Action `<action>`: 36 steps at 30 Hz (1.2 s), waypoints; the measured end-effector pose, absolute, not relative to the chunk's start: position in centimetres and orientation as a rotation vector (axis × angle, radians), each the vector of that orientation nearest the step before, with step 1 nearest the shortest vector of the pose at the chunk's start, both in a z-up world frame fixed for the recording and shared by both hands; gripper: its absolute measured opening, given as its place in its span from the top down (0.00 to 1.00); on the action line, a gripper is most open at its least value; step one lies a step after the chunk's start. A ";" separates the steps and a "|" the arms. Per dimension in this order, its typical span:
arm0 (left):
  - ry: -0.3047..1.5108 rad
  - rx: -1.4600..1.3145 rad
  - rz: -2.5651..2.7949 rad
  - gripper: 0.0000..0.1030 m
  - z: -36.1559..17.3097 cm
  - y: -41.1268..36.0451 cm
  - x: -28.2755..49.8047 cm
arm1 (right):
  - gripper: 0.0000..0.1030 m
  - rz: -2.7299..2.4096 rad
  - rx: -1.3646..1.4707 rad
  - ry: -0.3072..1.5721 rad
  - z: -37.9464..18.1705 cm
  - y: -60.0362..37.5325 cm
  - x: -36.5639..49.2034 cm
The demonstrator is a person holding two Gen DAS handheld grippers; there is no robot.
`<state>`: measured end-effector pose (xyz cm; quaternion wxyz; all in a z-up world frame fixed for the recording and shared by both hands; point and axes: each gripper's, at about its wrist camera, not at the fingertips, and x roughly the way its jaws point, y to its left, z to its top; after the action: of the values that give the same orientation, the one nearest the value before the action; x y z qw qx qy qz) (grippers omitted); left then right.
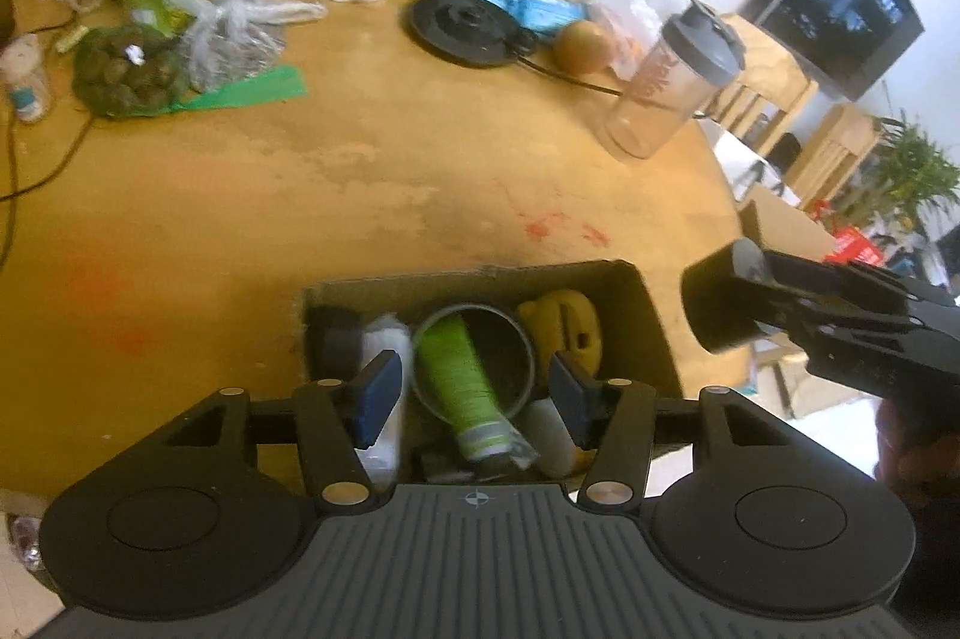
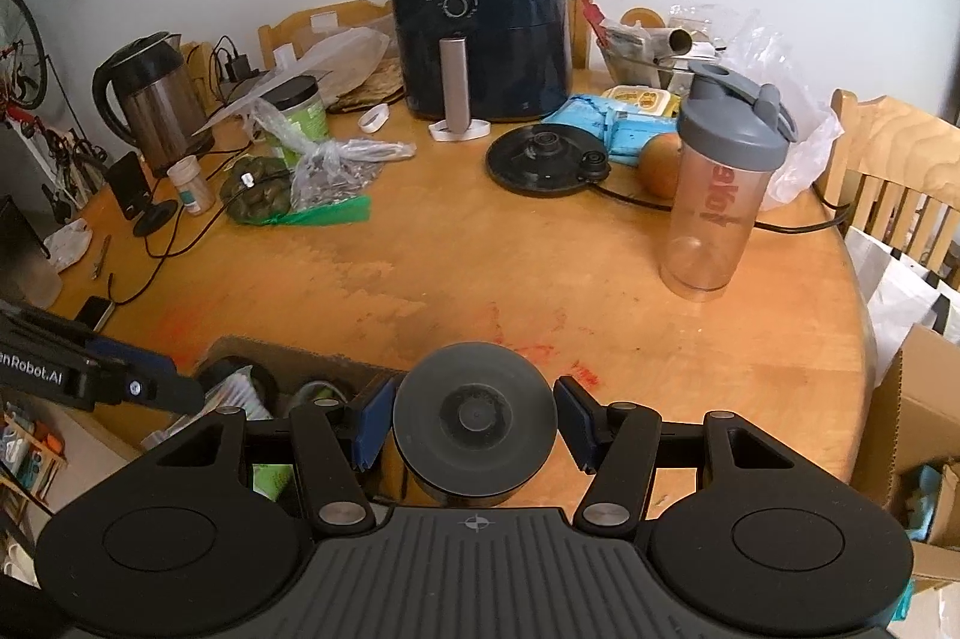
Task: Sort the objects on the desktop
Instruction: 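Open the left tool dropping the green tube into the box, then lower the black cylinder into the box and open the right tool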
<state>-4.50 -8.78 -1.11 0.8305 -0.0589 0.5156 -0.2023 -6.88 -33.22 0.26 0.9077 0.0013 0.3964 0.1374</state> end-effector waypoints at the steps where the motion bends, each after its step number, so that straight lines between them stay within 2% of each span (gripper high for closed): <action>1: 1.087 -0.120 -0.414 0.48 -1.0 -8.6 -4.6 | 0.41 0.287 0.001 0.818 0.2 -33.0 -7.0; 10: 1.057 -0.107 -0.275 0.46 -0.8 -6.6 -5.0 | 0.41 0.328 -0.020 0.820 0.2 -31.3 -7.1; 11: 1.054 -0.107 -0.263 0.43 -0.8 -6.5 -5.1 | 0.41 0.335 -0.024 0.820 0.3 -31.1 -7.1; 12: 1.045 -0.105 -0.247 0.30 -0.8 -6.3 -5.1 | 0.41 0.341 -0.027 0.819 0.3 -30.9 -7.0; 15: 0.989 -0.091 -0.194 0.22 -0.4 -5.9 -5.6 | 0.41 0.364 -0.040 0.818 0.4 -30.3 -6.8; 33: 0.988 -0.128 -0.035 0.20 -0.1 -2.8 -7.5 | 0.40 0.556 -0.101 0.821 0.8 -25.4 -4.9; 34: 0.992 -0.128 -0.031 0.15 -0.1 -2.8 -7.5 | 0.32 0.562 -0.109 0.840 0.5 -25.0 -4.8; 36: 1.000 -0.127 -0.026 0.12 -0.2 -2.7 -7.5 | 0.11 0.552 -0.137 0.872 -0.1 -24.2 -4.6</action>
<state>-7.53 -2.72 -0.21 0.8756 -0.0611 0.4790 -0.0126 -4.59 -24.17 -0.14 0.8675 -0.0657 0.4165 0.2638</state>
